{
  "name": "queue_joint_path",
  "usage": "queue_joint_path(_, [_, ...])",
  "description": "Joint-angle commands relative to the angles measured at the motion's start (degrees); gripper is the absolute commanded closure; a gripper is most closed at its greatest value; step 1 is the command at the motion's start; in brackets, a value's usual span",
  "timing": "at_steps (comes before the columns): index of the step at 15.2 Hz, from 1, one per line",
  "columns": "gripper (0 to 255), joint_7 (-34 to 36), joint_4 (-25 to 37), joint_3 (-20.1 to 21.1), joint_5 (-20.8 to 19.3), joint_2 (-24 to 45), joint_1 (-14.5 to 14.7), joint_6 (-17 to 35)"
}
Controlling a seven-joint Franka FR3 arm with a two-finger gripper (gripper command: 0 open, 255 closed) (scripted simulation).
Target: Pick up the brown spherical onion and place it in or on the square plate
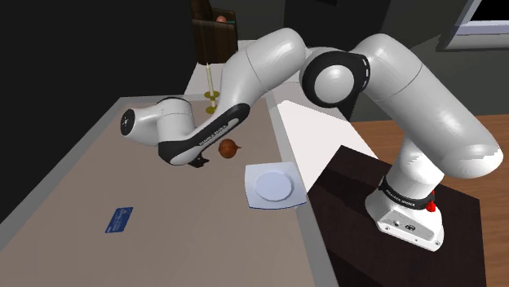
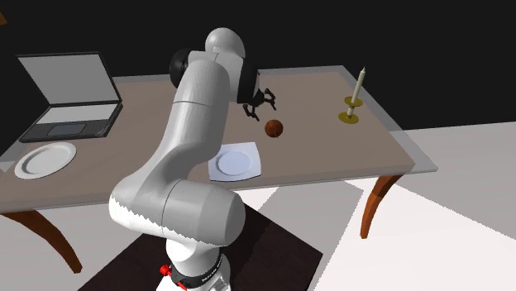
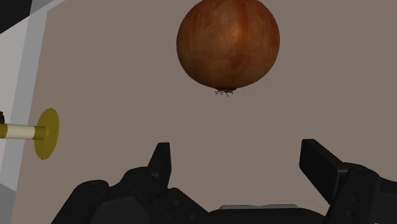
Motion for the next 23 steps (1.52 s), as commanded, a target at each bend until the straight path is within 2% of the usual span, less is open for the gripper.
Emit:
queue_joint_path(1, [0,0.28,-1.19,-0.19,-0.33,0.02,-0.55,1.23])
queue_joint_path(4, [0,0.71,-2.67,-0.42,-0.69,0.04,-1.28,2.79])
queue_joint_path(12, [0,0.71,-2.67,-0.42,-0.69,0.04,-1.28,2.78])
queue_joint_path(13, [255,0.71,-2.67,-0.42,-0.69,0.04,-1.28,2.78])
queue_joint_path(22, [255,0.71,-2.67,-0.42,-0.69,0.04,-1.28,2.78])
queue_joint_path(23, [0,0.71,-2.67,-0.42,-0.69,0.04,-1.28,2.78])
